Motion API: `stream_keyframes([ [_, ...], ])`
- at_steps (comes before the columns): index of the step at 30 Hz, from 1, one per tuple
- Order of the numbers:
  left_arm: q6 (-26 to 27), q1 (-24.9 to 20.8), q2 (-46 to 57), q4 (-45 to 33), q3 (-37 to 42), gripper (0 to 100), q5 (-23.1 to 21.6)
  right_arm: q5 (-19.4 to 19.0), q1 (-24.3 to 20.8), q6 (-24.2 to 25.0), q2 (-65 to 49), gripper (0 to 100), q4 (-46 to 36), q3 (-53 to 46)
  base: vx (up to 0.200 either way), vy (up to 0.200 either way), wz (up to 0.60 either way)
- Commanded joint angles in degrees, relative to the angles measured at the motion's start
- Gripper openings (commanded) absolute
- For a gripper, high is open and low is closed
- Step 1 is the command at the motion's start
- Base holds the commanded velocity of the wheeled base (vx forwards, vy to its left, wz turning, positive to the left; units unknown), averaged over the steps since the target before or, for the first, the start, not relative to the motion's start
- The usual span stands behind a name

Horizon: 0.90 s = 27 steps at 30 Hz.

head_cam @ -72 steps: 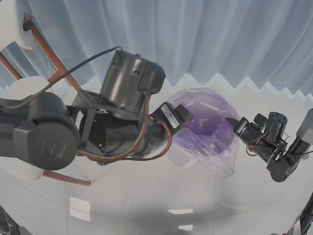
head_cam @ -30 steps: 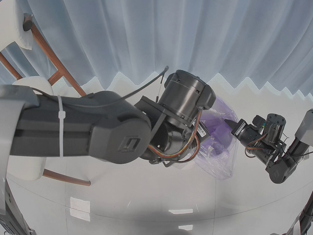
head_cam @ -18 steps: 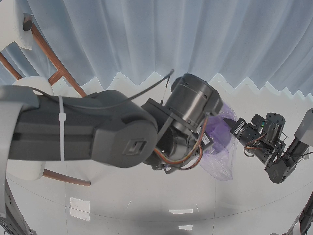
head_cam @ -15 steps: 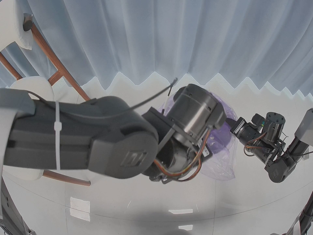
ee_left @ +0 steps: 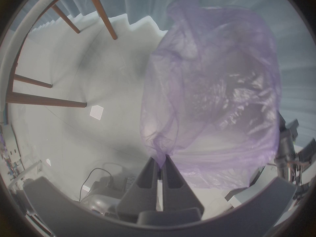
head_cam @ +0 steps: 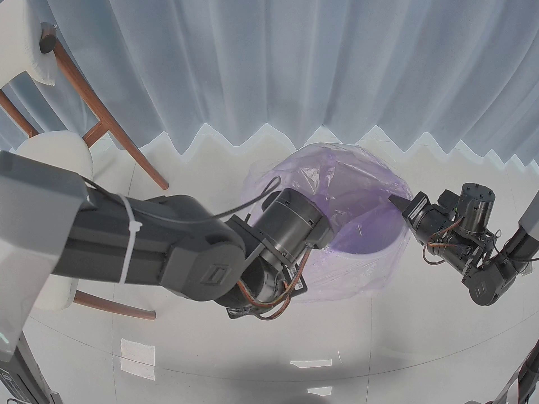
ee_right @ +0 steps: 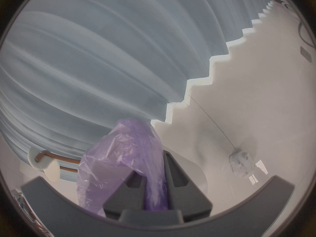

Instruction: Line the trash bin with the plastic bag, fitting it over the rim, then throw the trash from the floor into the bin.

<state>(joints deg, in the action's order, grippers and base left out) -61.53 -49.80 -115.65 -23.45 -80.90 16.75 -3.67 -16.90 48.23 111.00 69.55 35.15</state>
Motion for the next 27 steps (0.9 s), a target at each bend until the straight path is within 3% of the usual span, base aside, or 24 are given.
stream_keyframes([
  [1, -0.2, 1.3, -2.6, 2.2, -0.1, 0, 0.7, 0.0, -0.1, 1.6, -2.4, 0, -1.5, -0.2, 0.000, 0.000, 0.00],
  [8, 0.4, -2.3, -2.6, 3.2, -0.3, 0, 1.2, -0.1, 0.0, 2.0, -3.1, 0, -3.0, 0.2, 0.000, 0.000, 0.00],
  [9, 0.4, -2.4, -2.6, 3.2, -0.3, 100, 1.2, -0.1, 0.0, 2.0, -3.1, 0, -3.0, 0.2, 0.000, 0.000, 0.00],
  [15, -0.3, -6.4, 1.6, 1.5, 2.5, 100, 1.4, 0.0, 0.0, 2.0, -3.2, 0, -2.8, -0.3, 0.000, 0.000, 0.00],
  [19, -0.2, -10.1, 9.6, -1.8, 8.2, 100, 1.9, -0.1, 0.0, 0.0, -2.3, 0, -2.6, 0.2, 0.000, 0.000, 0.00],
  [27, 0.6, -9.8, 26.5, -2.2, 20.1, 100, 1.8, -1.6, 0.0, -4.7, -1.2, 0, -2.8, 2.6, 0.000, 0.000, 0.00],
])
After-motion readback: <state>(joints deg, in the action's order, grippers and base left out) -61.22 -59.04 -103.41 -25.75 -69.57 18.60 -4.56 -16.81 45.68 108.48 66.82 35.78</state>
